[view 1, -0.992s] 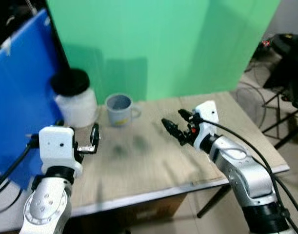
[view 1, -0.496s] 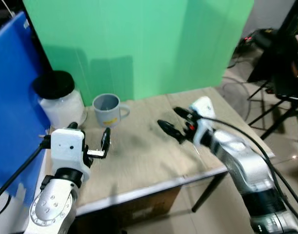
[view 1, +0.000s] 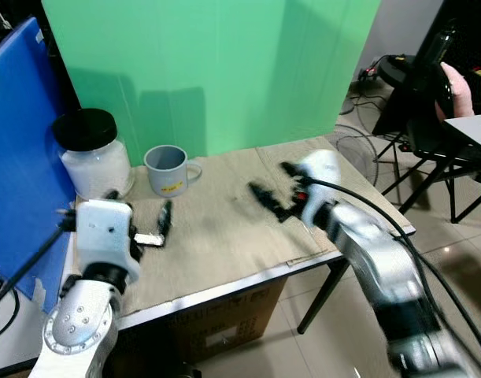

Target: Setting the table

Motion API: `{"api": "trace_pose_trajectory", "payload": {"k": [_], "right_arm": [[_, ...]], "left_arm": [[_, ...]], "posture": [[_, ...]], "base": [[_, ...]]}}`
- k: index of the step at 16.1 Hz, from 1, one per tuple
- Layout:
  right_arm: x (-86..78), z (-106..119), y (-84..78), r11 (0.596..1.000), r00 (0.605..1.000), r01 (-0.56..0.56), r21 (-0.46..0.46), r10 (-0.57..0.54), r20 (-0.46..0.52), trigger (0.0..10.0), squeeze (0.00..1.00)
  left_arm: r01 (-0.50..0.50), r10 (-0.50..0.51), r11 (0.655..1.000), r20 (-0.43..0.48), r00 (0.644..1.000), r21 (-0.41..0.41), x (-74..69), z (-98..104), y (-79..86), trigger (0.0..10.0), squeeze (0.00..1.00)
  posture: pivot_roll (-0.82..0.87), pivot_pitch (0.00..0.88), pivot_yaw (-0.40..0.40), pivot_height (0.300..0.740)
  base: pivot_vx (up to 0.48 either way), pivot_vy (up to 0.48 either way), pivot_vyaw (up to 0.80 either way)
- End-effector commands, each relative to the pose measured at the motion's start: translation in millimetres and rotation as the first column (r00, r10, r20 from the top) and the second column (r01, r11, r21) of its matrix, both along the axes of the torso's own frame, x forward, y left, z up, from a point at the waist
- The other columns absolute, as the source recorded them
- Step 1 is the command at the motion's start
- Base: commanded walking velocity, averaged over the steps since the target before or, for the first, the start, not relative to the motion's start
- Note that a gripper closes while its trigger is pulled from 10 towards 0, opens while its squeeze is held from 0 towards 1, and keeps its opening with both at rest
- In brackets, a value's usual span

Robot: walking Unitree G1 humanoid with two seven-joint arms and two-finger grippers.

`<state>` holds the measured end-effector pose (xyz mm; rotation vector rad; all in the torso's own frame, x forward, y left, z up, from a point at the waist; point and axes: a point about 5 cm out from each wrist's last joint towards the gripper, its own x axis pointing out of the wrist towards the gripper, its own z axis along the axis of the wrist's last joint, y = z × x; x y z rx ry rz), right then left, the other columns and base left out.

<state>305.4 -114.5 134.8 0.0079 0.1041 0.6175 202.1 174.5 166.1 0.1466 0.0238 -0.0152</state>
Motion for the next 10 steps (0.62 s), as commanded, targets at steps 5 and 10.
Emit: {"api": "trace_pose_trajectory", "payload": {"k": [5, 10], "right_arm": [[-33.1, 5.1, -24.2, 0.985, 0.986, 0.164, 0.045, -0.165, 0.018, 10.0, 0.00], [-40.6, 14.5, -22.7, 0.975, 0.974, 0.222, 0.029, -0.223, 0.046, 10.0, 0.00]], "left_arm": [[0.014, -0.014, 1.000, -0.003, 1.000, -0.009, 4.6, -3.7, -8.3, 10.0, 0.00], [0.014, -0.014, 1.000, -0.012, 1.000, -0.028, 4.2, -7.5, -9.8, 10.0, 0.00]], "posture": [[-0.03, 0.000, -0.009, 0.740], [-0.04, 0.000, -0.017, 0.740]], "base": [[0.049, 0.000, 0.00], [0.261, 0.000, 0.00]]}}
